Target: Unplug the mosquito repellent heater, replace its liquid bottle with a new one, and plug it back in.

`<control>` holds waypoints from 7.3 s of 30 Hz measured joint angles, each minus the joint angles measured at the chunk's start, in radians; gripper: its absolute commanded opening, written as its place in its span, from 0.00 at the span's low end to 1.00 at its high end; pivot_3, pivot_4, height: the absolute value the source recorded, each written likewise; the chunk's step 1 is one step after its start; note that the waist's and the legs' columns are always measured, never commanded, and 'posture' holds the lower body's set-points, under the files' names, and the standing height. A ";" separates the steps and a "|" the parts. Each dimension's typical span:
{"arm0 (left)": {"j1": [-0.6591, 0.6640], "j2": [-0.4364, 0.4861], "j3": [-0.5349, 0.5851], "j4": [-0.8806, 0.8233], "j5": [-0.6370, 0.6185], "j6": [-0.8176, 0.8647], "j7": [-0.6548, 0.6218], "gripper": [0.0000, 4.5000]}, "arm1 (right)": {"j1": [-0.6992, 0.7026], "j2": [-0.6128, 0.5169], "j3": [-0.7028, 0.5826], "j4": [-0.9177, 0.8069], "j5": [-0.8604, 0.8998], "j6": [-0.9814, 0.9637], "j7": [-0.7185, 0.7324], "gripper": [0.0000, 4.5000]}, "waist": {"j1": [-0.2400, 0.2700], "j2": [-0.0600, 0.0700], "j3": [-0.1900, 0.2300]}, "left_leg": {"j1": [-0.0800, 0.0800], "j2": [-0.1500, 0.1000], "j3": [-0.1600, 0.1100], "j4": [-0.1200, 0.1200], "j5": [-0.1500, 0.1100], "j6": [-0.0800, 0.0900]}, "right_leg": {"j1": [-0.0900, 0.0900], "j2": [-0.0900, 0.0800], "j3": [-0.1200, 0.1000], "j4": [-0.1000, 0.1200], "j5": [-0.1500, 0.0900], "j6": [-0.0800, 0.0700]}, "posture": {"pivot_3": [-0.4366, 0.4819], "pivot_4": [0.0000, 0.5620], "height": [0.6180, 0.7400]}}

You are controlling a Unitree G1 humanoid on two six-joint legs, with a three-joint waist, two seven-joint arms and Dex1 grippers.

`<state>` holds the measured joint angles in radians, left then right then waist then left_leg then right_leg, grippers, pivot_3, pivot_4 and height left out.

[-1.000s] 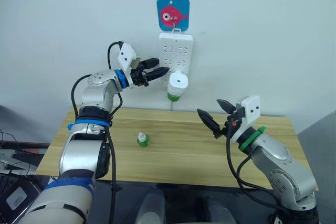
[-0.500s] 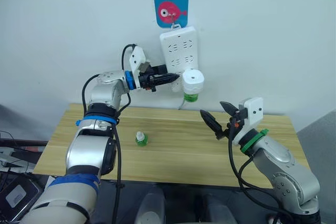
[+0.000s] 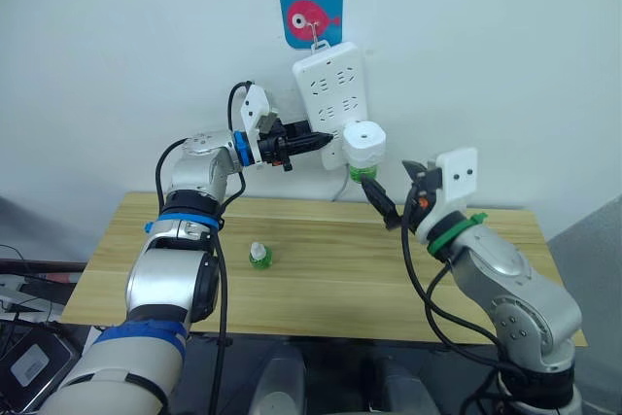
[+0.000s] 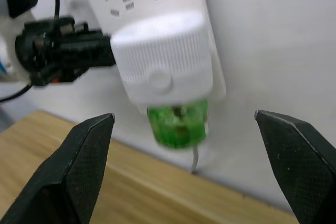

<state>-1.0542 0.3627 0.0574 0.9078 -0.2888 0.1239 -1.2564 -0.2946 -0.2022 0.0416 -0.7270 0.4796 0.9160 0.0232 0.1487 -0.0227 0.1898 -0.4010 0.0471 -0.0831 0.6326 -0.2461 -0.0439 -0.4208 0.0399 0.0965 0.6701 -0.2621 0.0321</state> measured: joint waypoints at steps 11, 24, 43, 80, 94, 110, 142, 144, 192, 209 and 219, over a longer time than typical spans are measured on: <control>-0.004 -0.003 0.014 0.024 0.006 -0.024 0.002 0.29 | -0.170 0.074 0.055 0.126 -0.083 0.035 -0.060 1.00 | -0.008 0.000 0.001 | 0.000 0.000 -0.001 0.003 0.000 0.000 | -0.001 0.000 -0.001 0.006 -0.001 -0.001 | 0.76 0.37 1.00; -0.008 -0.005 0.021 0.032 0.021 -0.046 0.005 0.29 | -0.218 0.106 0.094 0.232 -0.180 -0.015 -0.034 0.65 | -0.011 0.000 0.003 | 0.000 0.000 -0.001 0.004 0.000 0.000 | -0.001 0.000 -0.001 0.006 -0.002 -0.001 | 0.77 0.38 1.00; -0.030 -0.012 0.026 0.077 0.046 -0.107 0.038 0.29 | -0.144 0.049 0.079 0.041 -0.181 0.092 0.006 0.65 | -0.016 -0.001 0.013 | 0.000 -0.002 -0.003 0.007 0.001 0.001 | -0.001 -0.001 -0.003 0.009 -0.002 0.000 | 0.78 0.37 1.00; 0.732 0.048 -0.029 -1.337 -0.222 0.376 0.438 0.99 | -0.102 0.226 -0.647 0.276 0.645 0.166 -0.186 0.65 | -0.025 0.007 0.034 | 0.000 -0.002 -0.002 -0.005 0.000 -0.002 | -0.003 -0.006 -0.003 0.008 -0.007 -0.006 | 0.85 0.40 1.00; 0.662 -0.289 -0.293 -1.058 0.007 0.054 0.604 0.99 | -0.021 0.058 -0.461 0.256 1.237 -0.070 -0.530 0.65 | -0.039 0.011 0.040 | 0.000 -0.003 0.001 -0.004 0.000 -0.001 | -0.004 -0.005 0.000 0.008 -0.009 -0.003 | 0.79 0.39 1.00; 0.635 -0.323 -0.305 -0.978 0.023 -0.021 0.626 0.53 | 0.040 -0.092 -0.294 0.210 1.324 -0.274 -0.550 0.65 | -0.044 0.010 0.041 | 0.000 -0.003 0.001 -0.004 0.000 -0.001 | -0.003 -0.005 0.000 0.008 -0.011 0.001 | 0.78 0.39 1.00; 0.494 -0.111 -0.349 -0.800 -0.062 -0.205 0.028 0.51 | -0.040 -0.736 -0.243 0.542 1.465 0.294 0.148 0.99 | -0.042 0.005 0.052 | -0.001 -0.002 0.002 -0.003 0.000 -0.001 | -0.002 -0.004 0.000 0.006 -0.008 -0.004 | 0.75 0.43 1.00; 0.491 -0.113 -0.357 -0.790 -0.060 -0.227 0.008 0.51 | -0.043 -0.772 -0.231 0.572 1.465 0.332 0.206 0.99 | -0.041 0.005 0.052 | -0.001 -0.002 0.002 -0.003 -0.001 0.000 | -0.002 -0.004 0.000 0.005 -0.008 -0.004 | 0.75 0.42 1.00; 0.339 -0.097 -0.178 -0.731 -0.716 1.212 0.216 0.58 | -0.050 -0.940 -0.136 0.509 1.459 0.369 0.348 0.69 | -0.050 -0.002 0.084 | -0.002 -0.002 -0.001 0.000 -0.001 0.000 | -0.002 -0.005 -0.005 0.008 -0.011 0.003 | 0.77 0.49 1.00; 0.325 0.065 -0.168 -0.802 -0.542 0.923 0.051 1.00 | -0.027 -0.946 -0.138 0.536 1.464 0.335 0.350 0.69 | -0.044 -0.005 0.091 | -0.002 -0.002 0.000 -0.003 0.002 -0.006 | -0.002 -0.007 -0.005 0.007 -0.009 -0.002 | 0.77 0.47 1.00; 0.492 -0.046 -0.236 -0.730 0.057 -0.590 -0.031 1.00 | -0.081 -0.906 -0.176 0.710 1.465 0.384 0.360 0.69 | 0.021 -0.004 0.092 | -0.001 -0.002 0.005 -0.002 0.000 -0.003 | -0.002 -0.009 -0.001 0.003 -0.007 -0.003 | 0.78 0.46 1.00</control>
<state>-0.5622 0.3169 -0.1787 0.1774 -0.2322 -0.4666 -1.2871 -0.3759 -1.1082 -0.1344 -0.0168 1.9445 1.3003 0.3834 0.1701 -0.0263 0.2815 -0.4024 0.0449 -0.0779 0.6309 -0.2465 -0.0464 -0.4228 0.0313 0.0955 0.6726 -0.2693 0.0293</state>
